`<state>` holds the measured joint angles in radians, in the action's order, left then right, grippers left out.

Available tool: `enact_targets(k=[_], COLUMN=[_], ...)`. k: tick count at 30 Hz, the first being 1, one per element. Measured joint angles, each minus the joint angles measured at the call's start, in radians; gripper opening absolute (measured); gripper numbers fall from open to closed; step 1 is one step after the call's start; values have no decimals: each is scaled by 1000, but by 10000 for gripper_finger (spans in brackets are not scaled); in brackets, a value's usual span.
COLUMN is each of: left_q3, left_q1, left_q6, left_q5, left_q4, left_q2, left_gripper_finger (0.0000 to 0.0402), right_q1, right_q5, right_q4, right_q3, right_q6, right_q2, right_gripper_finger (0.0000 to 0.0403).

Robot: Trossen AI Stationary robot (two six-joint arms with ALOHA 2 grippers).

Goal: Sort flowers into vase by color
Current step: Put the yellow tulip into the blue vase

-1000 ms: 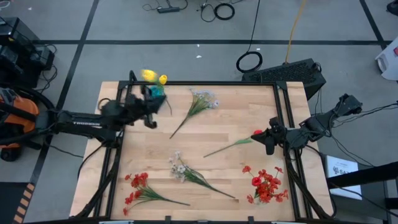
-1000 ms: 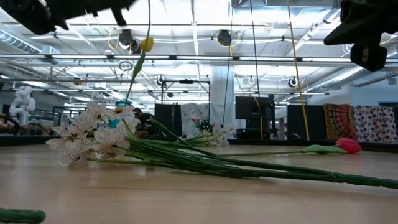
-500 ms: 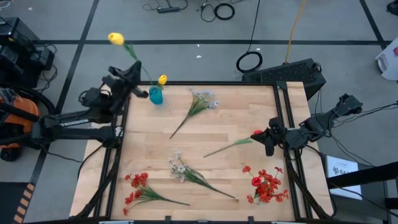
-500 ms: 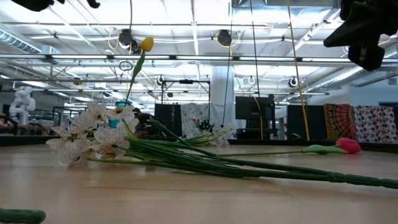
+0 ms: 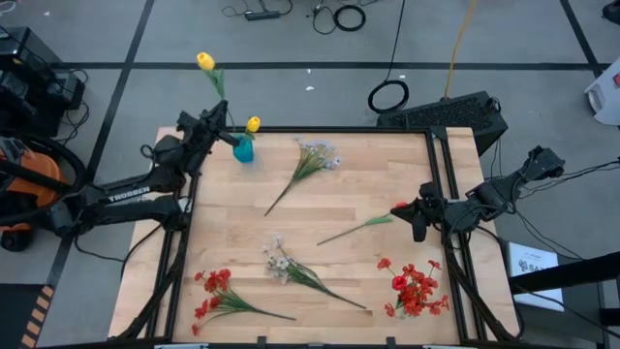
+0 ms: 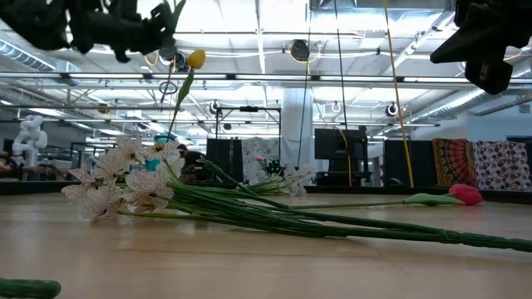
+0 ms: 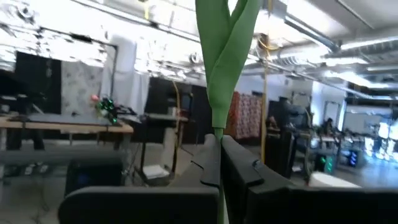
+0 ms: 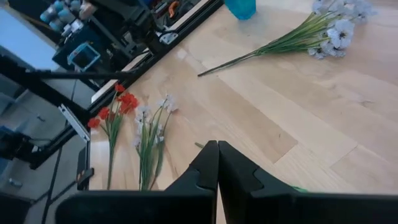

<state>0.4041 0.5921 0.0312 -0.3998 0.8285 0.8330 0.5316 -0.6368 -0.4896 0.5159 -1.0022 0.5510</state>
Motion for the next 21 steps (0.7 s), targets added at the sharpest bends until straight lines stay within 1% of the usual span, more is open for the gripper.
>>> enact_targets(k=[3,8,13,21], left_q3=[-67,-131,-143,-144], left_q1=[39,86,122,176], left_q6=[-42,-102,-97,-104], left_q5=[8,73,86,161], left_q4=[50,95,192,300], left_q2=[2,21,67,193], left_gripper_finger=[0,0,0,0], right_q1=[0,0,-1,-1], right_q5=[-18,-71,-99,-109], right_q4=[1,12,21,23], right_q3=[0,0,0,0], right_q6=[-32,-72,-86,-86], right_q2=[0,0,0,0], right_gripper_finger=[0,0,0,0])
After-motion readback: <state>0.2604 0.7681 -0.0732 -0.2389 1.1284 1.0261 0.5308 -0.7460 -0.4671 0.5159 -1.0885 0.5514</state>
